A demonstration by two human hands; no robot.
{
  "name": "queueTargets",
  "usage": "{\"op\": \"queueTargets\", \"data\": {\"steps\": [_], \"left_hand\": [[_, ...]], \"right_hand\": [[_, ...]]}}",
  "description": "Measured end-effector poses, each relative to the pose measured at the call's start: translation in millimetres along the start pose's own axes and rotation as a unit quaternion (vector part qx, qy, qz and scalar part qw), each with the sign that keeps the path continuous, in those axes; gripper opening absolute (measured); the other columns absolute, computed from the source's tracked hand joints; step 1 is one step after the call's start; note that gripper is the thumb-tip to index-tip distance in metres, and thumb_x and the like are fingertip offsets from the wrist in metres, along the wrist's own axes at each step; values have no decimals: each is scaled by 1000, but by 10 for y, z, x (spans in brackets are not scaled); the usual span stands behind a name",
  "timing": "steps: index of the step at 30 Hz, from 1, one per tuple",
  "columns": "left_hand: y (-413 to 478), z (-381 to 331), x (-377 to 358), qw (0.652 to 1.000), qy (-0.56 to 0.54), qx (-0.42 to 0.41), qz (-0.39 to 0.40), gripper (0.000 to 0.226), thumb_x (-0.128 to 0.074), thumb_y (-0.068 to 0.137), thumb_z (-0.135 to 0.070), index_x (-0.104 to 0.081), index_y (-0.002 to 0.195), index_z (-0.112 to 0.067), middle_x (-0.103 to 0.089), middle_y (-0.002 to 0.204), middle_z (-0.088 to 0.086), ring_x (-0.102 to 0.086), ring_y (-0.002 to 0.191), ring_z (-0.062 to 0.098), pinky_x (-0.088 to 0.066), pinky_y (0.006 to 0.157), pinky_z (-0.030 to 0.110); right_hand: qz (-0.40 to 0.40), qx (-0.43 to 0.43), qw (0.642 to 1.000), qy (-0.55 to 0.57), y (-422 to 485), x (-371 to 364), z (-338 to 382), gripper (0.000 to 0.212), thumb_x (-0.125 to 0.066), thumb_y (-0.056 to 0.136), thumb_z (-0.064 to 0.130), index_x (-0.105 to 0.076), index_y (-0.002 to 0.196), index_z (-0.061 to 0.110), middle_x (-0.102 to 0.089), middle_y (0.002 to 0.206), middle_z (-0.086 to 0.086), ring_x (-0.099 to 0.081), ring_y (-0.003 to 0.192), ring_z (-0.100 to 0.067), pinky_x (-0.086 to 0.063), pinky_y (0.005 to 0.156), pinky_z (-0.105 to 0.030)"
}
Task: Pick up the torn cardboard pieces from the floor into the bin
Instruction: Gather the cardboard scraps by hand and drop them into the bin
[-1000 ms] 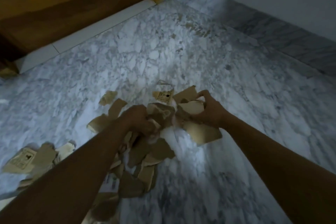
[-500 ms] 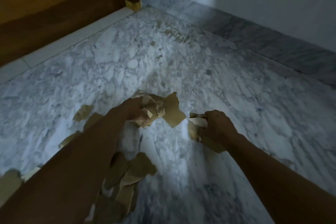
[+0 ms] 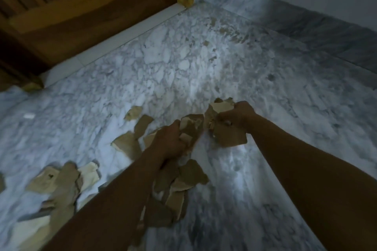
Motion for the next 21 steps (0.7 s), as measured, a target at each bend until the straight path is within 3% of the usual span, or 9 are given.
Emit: {"op": "queueTargets", "data": {"steps": [2, 4, 5, 7, 9, 11, 16, 18, 21], "left_hand": [[-88, 224, 90, 999, -27, 33, -5, 65, -58, 66, -52, -65, 113, -7, -68, 106, 11, -64, 97, 28, -54, 79, 37], [-139, 370, 80, 996, -56, 62, 26, 45, -73, 75, -33, -66, 107, -2, -67, 98, 9, -63, 88, 23, -51, 64, 31], [-171, 416, 50, 994, -71, 71, 43, 43, -76, 77, -27, -64, 110, -2, -66, 99, 8, -63, 89, 22, -50, 64, 30], [-196, 438, -42, 991, -91, 69, 66, 53, -77, 74, -30, -62, 116, -2, -66, 101, 10, -65, 93, 25, -54, 69, 35], [-212, 419, -66, 992, -77, 62, 75, 55, -77, 72, -37, -64, 113, -3, -70, 98, 13, -68, 89, 26, -59, 73, 43], [-143, 411, 47, 994, -80, 46, 61, 57, -77, 66, -45, -68, 108, -7, -72, 94, 11, -70, 84, 23, -60, 71, 46], [155, 794, 862, 991, -68, 117, -20, 77, -80, 47, -55, -69, 106, -6, -72, 96, 12, -71, 82, 22, -62, 71, 38], [286, 1047, 1097, 987, -42, 151, -33, 97, -71, 33, -64, -67, 109, -5, -70, 100, 14, -70, 88, 27, -61, 75, 40], [684, 1668, 1102, 981, -39, 182, -52, 105, -74, 30, -68, -63, 118, -11, -68, 109, 11, -68, 95, 27, -59, 78, 39]], "right_hand": [[-42, -2, 992, -116, -17, -211, -2, 66, -75, 77, 44, -56, 127, 7, -58, 127, -13, -53, 121, -31, -44, 104, -47], [-58, -15, 994, -95, -30, -299, -69, 70, -73, 73, 50, -57, 128, 9, -58, 129, -14, -53, 123, -33, -46, 103, -46], [-59, -18, 996, -58, -47, -315, -99, 68, -76, 73, 48, -59, 126, 9, -60, 128, -14, -57, 120, -33, -50, 99, -43], [-70, -22, 997, -20, -87, -311, -165, 72, -82, 72, 48, -59, 127, 9, -62, 126, -15, -60, 116, -34, -52, 95, -43], [-102, -4, 993, -65, -165, -315, -139, 83, -80, 69, 59, -53, 132, 11, -61, 128, -15, -59, 117, -36, -50, 98, -50], [-104, 74, 986, -105, -223, -338, 17, 80, -77, 75, 55, -46, 139, 18, -63, 125, -15, -61, 113, -37, -51, 93, -49], [-73, 262, 937, -221, -375, -436, 488, 98, -68, 88, 48, 2, 155, 42, -67, 115, -10, -67, 87, -29, -51, 66, -35], [-86, 270, 922, -265, -339, -539, 538, 111, -73, 85, 44, 15, 152, 43, -67, 112, -10, -65, 78, -25, -55, 63, -36], [-102, 237, 922, -289, -224, -610, 467, 122, -78, 83, 29, 24, 149, 41, -68, 101, -10, -62, 65, -22, -58, 60, -40]]}}
Point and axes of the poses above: each hand's wrist, its own y-axis towards the middle knuckle, its own x-axis out of the back of the hand, z = x × y, the point moved 7 cm from there along y, towards the middle knuckle
